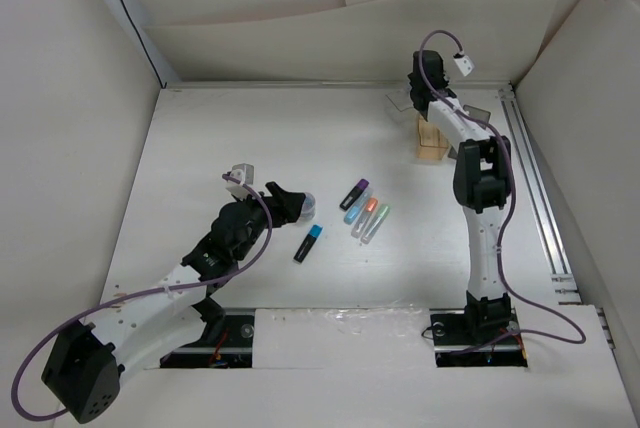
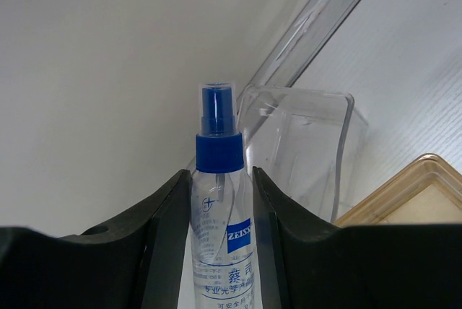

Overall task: Sort the stationery into containers
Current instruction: Place the stationery in the storage box.

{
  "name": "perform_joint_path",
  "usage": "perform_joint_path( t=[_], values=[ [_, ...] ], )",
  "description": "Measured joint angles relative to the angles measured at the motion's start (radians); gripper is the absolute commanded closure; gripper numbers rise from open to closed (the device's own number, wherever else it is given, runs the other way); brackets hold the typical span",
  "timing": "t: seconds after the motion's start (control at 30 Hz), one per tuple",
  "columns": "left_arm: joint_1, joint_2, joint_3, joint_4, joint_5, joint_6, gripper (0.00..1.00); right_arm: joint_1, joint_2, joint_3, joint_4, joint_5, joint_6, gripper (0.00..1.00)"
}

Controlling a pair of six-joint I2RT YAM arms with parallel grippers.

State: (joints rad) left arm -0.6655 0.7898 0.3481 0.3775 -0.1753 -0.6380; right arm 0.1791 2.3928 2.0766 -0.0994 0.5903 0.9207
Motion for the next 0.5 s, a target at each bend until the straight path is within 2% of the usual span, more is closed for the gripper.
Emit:
perform_joint_path(
  t=[0.3, 0.47, 0.5],
  values=[
    [0.0, 0.0, 0.0, 0.0, 0.001, 0.0, 0.31, -0.009, 0.0, -0.015, -0.002, -0.026, 0.003, 0.54],
    [0.0, 0.0, 0.0, 0.0, 0.003, 0.0, 0.31, -0.009, 0.0, -0.015, 0.001, -0.05, 0.011, 0.39],
    [0.0, 0.0, 0.0, 0.0, 0.003, 0.0, 0.31, -0.009, 0.0, -0.015, 0.002, -0.054, 0.011, 0.39]
  ],
)
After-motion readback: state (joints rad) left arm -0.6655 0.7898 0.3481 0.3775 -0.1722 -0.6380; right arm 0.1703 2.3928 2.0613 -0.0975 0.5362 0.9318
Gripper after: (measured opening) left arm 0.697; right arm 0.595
